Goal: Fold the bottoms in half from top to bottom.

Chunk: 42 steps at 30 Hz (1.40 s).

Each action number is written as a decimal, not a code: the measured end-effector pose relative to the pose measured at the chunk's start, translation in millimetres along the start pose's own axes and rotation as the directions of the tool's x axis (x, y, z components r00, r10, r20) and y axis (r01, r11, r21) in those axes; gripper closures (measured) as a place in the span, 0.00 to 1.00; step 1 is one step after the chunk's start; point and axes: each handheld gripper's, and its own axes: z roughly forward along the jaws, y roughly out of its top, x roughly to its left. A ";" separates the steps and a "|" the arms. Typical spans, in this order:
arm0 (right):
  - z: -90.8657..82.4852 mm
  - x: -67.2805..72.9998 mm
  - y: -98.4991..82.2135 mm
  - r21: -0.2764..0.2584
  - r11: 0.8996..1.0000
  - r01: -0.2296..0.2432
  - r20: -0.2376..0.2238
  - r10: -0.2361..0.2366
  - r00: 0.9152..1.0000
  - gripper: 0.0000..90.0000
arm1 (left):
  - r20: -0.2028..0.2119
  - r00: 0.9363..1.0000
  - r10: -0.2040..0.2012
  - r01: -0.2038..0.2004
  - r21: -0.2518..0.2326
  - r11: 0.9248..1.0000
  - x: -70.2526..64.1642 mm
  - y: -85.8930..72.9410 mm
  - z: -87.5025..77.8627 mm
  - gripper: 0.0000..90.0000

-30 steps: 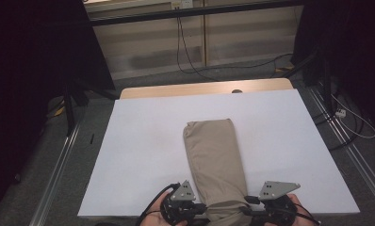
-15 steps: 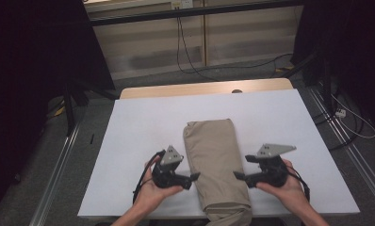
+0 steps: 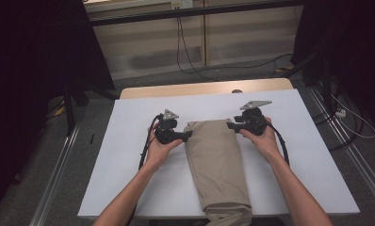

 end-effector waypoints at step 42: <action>-7.0 -3.5 49.6 -0.157 0.982 -0.106 -0.079 0.094 0.992 0.96 | 0.106 0.979 -0.176 0.189 -0.130 0.973 13.2 52.6 -10.9 0.94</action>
